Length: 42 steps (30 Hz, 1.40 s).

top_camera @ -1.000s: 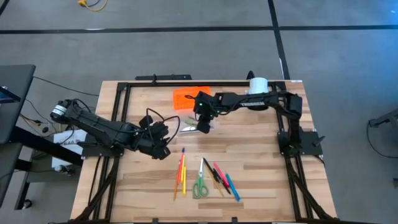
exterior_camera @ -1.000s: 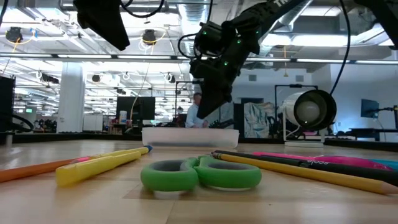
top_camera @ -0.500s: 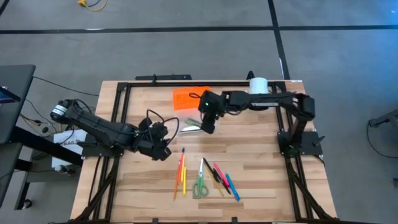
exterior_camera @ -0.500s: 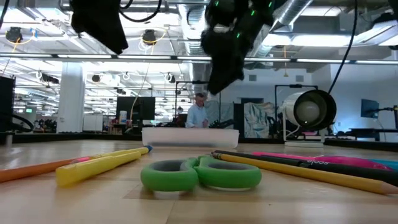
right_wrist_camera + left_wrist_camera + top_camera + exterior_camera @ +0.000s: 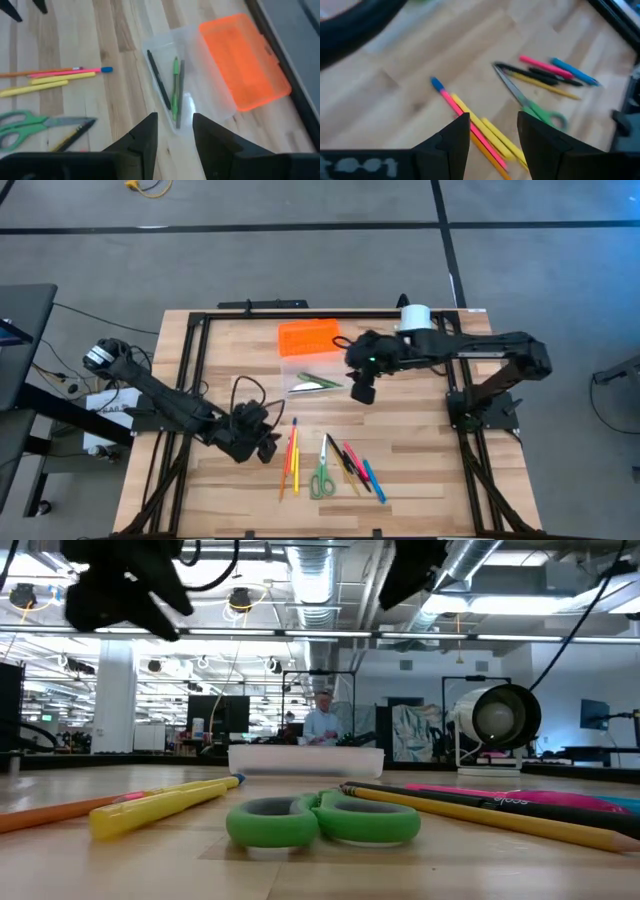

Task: Pick & place school supplies into a supply box
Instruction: Put the orange pencil into the supply box

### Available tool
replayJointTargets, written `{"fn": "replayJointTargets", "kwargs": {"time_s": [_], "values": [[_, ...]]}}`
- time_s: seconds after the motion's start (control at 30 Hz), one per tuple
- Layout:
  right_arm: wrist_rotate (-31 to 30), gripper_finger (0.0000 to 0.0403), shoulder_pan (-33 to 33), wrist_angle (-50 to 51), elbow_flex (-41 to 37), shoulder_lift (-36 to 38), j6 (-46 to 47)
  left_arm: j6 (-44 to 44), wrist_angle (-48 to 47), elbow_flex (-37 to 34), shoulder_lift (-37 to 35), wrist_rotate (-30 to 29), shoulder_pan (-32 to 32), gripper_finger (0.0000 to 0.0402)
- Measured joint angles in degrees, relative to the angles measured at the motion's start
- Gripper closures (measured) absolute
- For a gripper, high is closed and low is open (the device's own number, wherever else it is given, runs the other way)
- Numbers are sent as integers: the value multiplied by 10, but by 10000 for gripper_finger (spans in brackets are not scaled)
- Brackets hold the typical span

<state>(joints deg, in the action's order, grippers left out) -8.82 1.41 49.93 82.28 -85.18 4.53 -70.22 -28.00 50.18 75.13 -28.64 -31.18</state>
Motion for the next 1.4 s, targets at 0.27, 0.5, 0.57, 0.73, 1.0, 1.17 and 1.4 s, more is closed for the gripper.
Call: {"fn": "replayJointTargets", "kwargs": {"time_s": [0.27, 0.5, 0.57, 0.73, 1.0, 1.17, 1.4], "values": [[-50, 285, -33, 78, 0, 60, 0, -41, 117, -33, 43, 8, -54, 248], [-64, 285, -50, 96, 0, 97, 2, -29, 265, -28, 165, 63, -55, 248], [-65, 285, -52, 105, 0, 105, 7, -41, 260, -10, 201, 78, -55, 248], [-65, 285, -52, 131, 0, 124, 24, -59, 181, 53, 257, 93, -62, 248], [-65, 285, -52, 144, -1, 149, 47, -16, 30, 120, 271, 91, -64, 248], [-73, 285, -63, 143, 0, 156, 57, 3, -15, 126, 271, 103, -65, 248], [-114, 285, -88, 137, 0, 156, 62, 32, -15, 124, 271, 98, -65, 249]]}}
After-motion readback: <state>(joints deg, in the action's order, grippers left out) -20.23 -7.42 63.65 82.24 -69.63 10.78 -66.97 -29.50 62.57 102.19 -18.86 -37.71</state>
